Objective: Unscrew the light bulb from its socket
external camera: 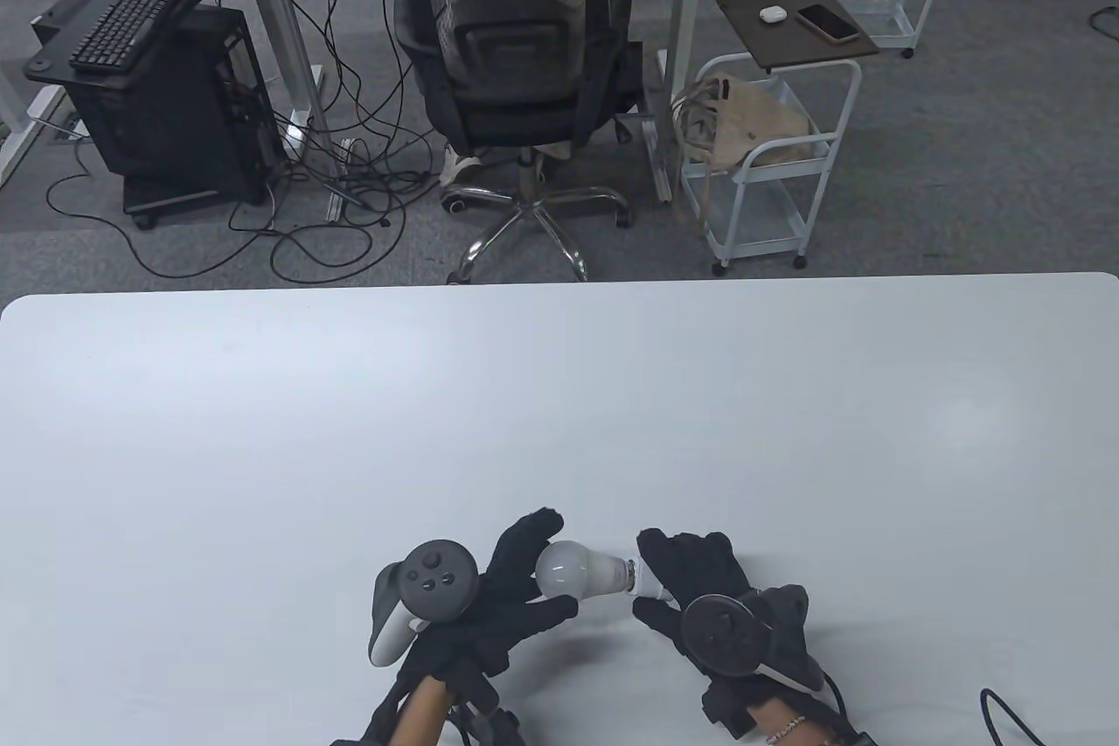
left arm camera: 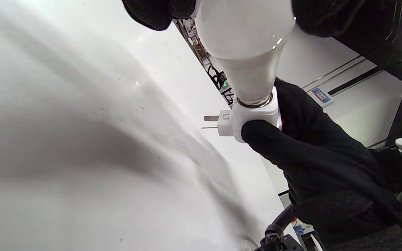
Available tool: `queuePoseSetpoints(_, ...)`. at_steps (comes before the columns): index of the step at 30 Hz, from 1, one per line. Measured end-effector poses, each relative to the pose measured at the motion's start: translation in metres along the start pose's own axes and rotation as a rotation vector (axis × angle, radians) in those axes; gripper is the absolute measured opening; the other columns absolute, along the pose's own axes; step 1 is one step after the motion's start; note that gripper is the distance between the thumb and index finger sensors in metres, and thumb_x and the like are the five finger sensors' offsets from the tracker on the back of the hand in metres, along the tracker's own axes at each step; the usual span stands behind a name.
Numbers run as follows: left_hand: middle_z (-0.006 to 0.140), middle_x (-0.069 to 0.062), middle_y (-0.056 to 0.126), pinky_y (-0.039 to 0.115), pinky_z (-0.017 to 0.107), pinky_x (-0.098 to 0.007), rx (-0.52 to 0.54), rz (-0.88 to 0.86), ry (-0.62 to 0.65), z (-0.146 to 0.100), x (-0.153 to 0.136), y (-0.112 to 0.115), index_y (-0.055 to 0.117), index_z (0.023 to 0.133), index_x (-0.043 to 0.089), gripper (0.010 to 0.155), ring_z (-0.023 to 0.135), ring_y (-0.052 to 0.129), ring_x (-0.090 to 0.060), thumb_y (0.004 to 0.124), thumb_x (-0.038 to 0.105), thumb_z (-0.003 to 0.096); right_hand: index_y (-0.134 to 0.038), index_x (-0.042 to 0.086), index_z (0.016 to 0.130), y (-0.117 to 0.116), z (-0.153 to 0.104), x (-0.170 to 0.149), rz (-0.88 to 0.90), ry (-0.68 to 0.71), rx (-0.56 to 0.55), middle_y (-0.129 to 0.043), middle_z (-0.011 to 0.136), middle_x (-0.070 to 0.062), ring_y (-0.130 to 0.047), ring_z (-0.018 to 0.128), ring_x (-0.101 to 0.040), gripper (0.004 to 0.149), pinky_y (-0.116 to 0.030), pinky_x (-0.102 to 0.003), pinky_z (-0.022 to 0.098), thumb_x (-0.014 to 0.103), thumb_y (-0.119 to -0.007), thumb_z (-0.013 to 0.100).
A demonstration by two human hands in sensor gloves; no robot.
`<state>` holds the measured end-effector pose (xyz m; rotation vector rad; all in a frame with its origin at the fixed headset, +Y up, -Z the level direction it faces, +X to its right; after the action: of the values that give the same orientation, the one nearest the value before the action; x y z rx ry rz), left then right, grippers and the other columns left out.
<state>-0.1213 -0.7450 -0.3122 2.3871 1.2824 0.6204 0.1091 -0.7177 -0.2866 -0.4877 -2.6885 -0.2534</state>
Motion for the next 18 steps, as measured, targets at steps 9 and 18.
queuePoseSetpoints(9, 0.123, -0.018, 0.048, 0.070, 0.079, -0.037, 0.068, 0.004, -0.031, -0.0014, -0.0056, -0.0057, 0.029, 0.118, 0.037, 0.073, 0.106, 0.073, -0.030, 0.070, 0.055, 0.0606, -0.062, 0.012, 0.107, -0.0037, 0.0030, 0.0040, -0.019, 0.012, 0.005, -0.080, 0.095, -0.017, -0.077, 0.091, -0.040, 0.068, -0.055, -0.057, 0.071, 0.042, -0.085, 0.051)
queuePoseSetpoints(18, 0.128, -0.018, 0.014, 0.056, 0.086, -0.045, 0.008, -0.011, -0.025, 0.0007, -0.0020, 0.0031, 0.008, 0.114, 0.041, 0.088, 0.117, 0.044, -0.040, 0.074, 0.054, 0.0587, -0.062, 0.012, 0.107, 0.0007, 0.0023, -0.0005, 0.005, 0.004, -0.003, -0.080, 0.095, -0.017, -0.077, 0.091, -0.040, 0.068, -0.055, -0.057, 0.071, 0.042, -0.085, 0.050)
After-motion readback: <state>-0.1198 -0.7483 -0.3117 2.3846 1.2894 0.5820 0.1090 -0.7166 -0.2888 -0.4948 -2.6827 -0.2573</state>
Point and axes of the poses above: the tracker on the back of each hand, its own x axis roughly to the thumb side, its own z axis roughly from the wrist to the fingertips, y = z × x, the point moved 3 cm from there along z, roughly from the wrist to the fingertips
